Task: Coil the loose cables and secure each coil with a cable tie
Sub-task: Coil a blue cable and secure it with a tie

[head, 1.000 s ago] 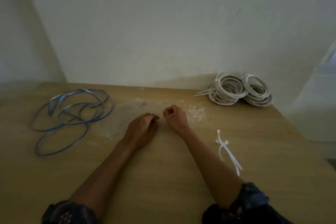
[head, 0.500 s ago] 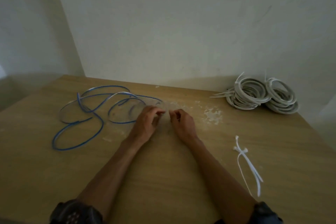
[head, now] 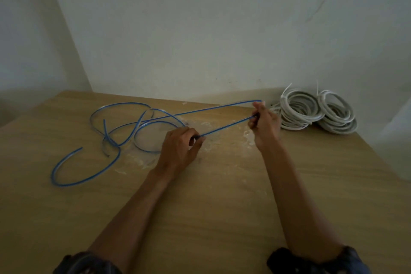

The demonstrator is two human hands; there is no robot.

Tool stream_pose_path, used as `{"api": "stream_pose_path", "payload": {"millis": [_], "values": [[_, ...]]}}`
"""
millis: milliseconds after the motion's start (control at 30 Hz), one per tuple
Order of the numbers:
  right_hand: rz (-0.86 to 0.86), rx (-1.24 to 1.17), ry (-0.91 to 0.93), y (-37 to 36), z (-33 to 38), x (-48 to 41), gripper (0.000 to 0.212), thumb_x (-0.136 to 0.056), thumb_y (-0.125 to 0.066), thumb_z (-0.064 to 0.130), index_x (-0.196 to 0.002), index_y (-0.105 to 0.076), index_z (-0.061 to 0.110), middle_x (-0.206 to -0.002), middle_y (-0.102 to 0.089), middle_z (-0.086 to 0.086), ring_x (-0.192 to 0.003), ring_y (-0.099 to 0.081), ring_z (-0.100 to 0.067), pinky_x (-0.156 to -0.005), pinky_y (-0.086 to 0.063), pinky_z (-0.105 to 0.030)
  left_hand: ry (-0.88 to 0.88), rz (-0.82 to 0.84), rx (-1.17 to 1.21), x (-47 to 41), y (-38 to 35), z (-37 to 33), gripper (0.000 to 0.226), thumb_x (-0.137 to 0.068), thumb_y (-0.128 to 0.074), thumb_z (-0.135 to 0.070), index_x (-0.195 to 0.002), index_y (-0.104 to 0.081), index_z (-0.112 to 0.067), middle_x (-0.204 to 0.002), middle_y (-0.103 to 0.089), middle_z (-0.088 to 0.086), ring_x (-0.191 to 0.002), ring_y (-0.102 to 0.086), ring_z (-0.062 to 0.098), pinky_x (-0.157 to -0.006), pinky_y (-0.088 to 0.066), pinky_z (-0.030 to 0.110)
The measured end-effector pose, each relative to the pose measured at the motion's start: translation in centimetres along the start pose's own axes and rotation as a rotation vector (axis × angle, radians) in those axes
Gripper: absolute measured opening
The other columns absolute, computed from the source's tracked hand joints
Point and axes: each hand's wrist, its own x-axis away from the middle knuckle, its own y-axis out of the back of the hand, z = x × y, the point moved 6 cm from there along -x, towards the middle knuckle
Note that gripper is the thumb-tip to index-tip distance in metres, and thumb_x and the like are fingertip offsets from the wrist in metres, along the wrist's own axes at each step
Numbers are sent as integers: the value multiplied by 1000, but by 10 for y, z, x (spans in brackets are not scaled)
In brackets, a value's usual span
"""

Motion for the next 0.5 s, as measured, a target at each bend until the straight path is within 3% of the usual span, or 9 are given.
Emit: {"api": "stream_pose_path", "payload": {"millis": [100, 167, 200, 267, 333, 400, 433, 500], "values": [[-27, 144, -29, 11, -4, -8, 31, -101, -56, 18, -72, -64, 10, -56, -54, -1, -47, -45, -14, -41, -37, -21, 40, -42, 178, -3, 13, 3, 37, -100, -54, -48, -80, -60, -18, -66, -52, -6, -58, -47, 10, -55, -41, 30], [40, 597, -11, 12, -14, -9, 43, -102, -55, 33, -71, -68, 6, -58, -62, -8, -52, -53, -23, -49, -45, -27, 165, -52, 439, -4, 20, 1, 36, -102, -58, -37, -75, -55, -13, -61, -44, -5, -54, -38, 8, -51, -32, 25], [72, 870, 9, 13, -22, -8, 52, -101, -53, 44, -77, -72, 2, -68, -69, -14, -62, -61, -29, -60, -49, -34, 234, -52, 536, -3, 22, -1, 38, -104, -57, -33, -74, -52, -9, -60, -40, -3, -53, -35, 8, -51, -30, 24], [55, 1238, 103, 12, -31, -3, 57, -100, -51, 52, -103, -73, -1, -104, -71, -23, -101, -64, -37, -88, -46, -39, 329, -31, 678, -2, 23, -5, 43, -107, -50, -32, -71, -42, -10, -59, -32, 0, -50, -29, 8, -49, -28, 21], [102, 1177, 278, -1, -26, 8, 45, -103, -50, 43, -127, -62, 6, -129, -61, -19, -125, -53, -33, -104, -38, -39, 399, -11, 846, -1, 22, -3, 45, -109, -43, -34, -69, -37, -16, -54, -29, -1, -44, -24, 9, -43, -26, 20], [319, 941, 375, -22, -17, 24, 31, -108, -40, 38, -107, -68, 24, -106, -67, 0, -104, -61, -8, -93, -44, -28, 498, -33, 1023, 1, 20, 2, 46, -111, -37, -32, -67, -34, -18, -51, -26, -6, -41, -20, 8, -40, -20, 19], [425, 871, 311, -30, -17, 33, 43, -109, -34, 44, -92, -71, 28, -93, -67, 11, -91, -61, 5, -86, -44, -19, 566, -59, 1109, 3, 18, 6, 45, -110, -36, -32, -68, -35, -18, -51, -25, -8, -41, -19, 7, -39, -17, 19], [581, 828, 196, -42, -24, 44, 67, -99, -31, 63, -80, -77, 19, -81, -73, 9, -83, -65, 5, -82, -45, -17, 732, -136, 1249, 6, 15, 14, 43, -110, -37, -35, -72, -41, -17, -54, -23, -7, -42, -20, 7, -39, -16, 21]]}}
